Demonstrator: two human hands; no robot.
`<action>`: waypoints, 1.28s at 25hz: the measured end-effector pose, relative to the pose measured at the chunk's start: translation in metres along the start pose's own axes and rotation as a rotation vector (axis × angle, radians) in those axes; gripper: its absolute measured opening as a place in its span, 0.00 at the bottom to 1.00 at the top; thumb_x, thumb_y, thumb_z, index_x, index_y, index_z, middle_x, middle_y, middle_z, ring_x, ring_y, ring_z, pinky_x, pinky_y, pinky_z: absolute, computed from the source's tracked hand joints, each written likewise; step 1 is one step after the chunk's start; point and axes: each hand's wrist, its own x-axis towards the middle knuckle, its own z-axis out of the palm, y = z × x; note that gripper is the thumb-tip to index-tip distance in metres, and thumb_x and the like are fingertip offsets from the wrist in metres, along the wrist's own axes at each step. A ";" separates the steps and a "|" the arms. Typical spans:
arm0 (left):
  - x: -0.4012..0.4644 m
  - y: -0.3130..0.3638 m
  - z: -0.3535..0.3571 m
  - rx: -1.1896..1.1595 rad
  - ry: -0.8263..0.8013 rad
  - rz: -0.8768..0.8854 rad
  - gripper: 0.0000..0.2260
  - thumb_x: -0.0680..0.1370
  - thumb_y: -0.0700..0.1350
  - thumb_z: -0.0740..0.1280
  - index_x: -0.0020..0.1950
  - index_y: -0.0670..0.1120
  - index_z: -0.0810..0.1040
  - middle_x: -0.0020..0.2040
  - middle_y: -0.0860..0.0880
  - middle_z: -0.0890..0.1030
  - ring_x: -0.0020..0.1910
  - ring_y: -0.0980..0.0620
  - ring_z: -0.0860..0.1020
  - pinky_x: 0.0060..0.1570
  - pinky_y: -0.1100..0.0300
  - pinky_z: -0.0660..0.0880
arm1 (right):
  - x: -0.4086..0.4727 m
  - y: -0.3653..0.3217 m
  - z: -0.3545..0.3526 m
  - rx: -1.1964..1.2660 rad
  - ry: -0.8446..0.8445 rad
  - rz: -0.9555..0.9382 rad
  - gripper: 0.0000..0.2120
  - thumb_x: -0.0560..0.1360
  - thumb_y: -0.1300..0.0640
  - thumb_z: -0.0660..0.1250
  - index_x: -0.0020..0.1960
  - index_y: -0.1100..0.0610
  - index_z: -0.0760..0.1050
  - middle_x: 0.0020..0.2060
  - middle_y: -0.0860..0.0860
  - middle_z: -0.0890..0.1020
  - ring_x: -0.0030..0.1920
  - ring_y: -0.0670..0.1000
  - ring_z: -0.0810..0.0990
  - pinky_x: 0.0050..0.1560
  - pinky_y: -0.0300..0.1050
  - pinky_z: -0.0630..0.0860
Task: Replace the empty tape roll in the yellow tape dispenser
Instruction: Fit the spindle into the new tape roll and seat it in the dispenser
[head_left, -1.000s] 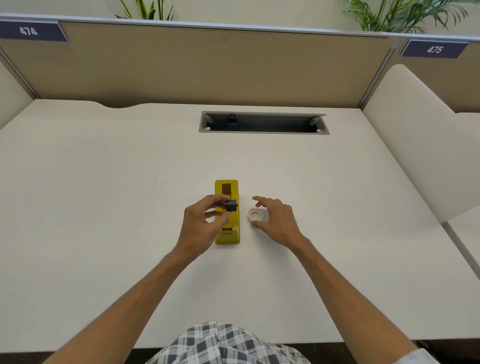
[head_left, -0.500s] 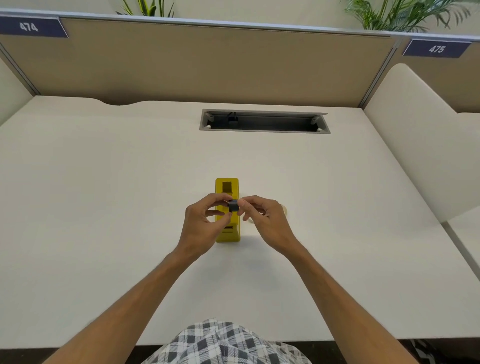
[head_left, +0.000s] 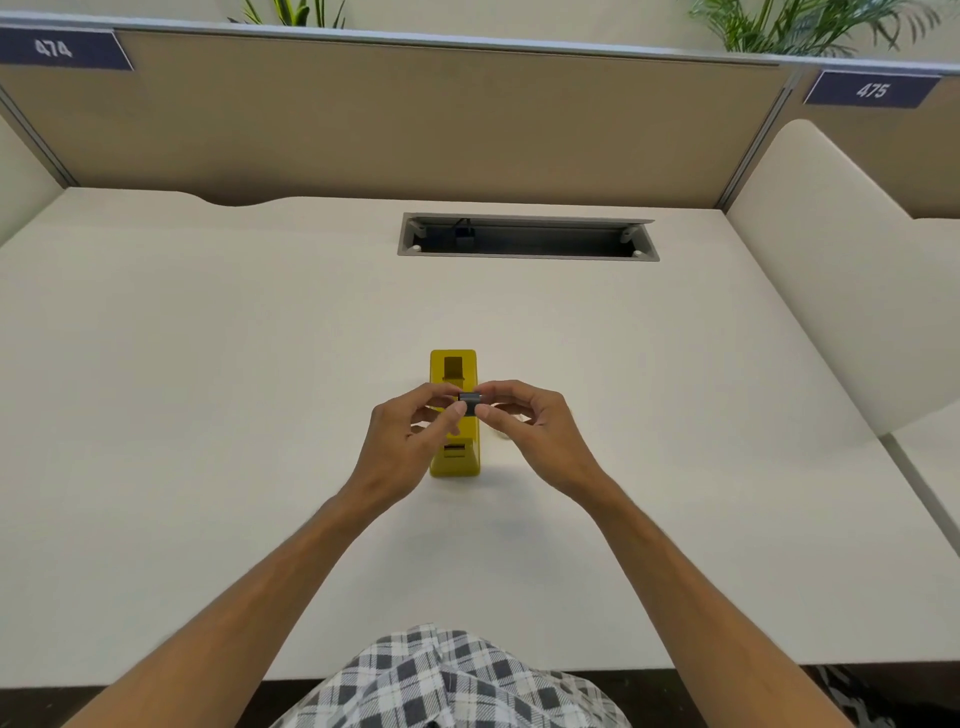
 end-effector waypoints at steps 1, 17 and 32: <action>-0.001 -0.001 0.000 -0.013 -0.007 -0.006 0.09 0.78 0.43 0.68 0.57 0.45 0.81 0.48 0.48 0.84 0.45 0.51 0.83 0.44 0.56 0.81 | -0.001 0.000 -0.001 -0.003 -0.006 0.002 0.10 0.76 0.57 0.71 0.57 0.54 0.81 0.48 0.48 0.85 0.49 0.45 0.82 0.49 0.39 0.77; -0.003 -0.009 -0.005 -0.041 0.036 -0.039 0.10 0.74 0.37 0.71 0.54 0.47 0.81 0.48 0.53 0.85 0.49 0.56 0.83 0.46 0.66 0.78 | 0.013 0.055 -0.061 -1.094 0.005 0.156 0.28 0.78 0.43 0.63 0.74 0.52 0.65 0.73 0.49 0.67 0.70 0.54 0.68 0.63 0.52 0.68; -0.003 -0.009 -0.005 -0.038 0.045 -0.037 0.11 0.73 0.37 0.71 0.53 0.48 0.81 0.48 0.53 0.85 0.48 0.56 0.83 0.45 0.67 0.78 | 0.006 0.043 -0.049 -0.343 0.257 0.090 0.20 0.72 0.51 0.73 0.63 0.50 0.76 0.56 0.43 0.82 0.53 0.41 0.81 0.56 0.44 0.76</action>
